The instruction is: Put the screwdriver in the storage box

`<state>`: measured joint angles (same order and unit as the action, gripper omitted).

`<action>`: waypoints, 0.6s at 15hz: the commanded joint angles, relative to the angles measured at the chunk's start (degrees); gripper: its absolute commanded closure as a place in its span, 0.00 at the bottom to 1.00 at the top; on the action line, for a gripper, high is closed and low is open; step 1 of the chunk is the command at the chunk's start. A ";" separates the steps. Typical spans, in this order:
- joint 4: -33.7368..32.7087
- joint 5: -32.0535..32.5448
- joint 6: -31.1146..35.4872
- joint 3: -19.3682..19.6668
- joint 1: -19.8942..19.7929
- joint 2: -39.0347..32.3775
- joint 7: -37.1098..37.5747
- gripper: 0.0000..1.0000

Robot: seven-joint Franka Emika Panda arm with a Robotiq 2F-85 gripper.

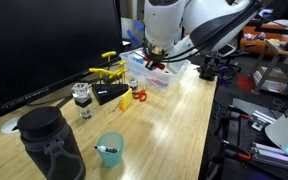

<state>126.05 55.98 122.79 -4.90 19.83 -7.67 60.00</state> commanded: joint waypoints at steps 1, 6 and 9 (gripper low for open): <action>-0.11 0.15 -0.32 -2.51 -2.31 -0.03 0.03 0.69; -0.11 0.14 -0.32 -2.71 -2.35 -0.03 0.03 0.69; 0.24 0.69 0.13 -2.27 -3.20 0.55 2.55 0.92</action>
<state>126.05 55.98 122.80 -5.77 19.03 -7.76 60.62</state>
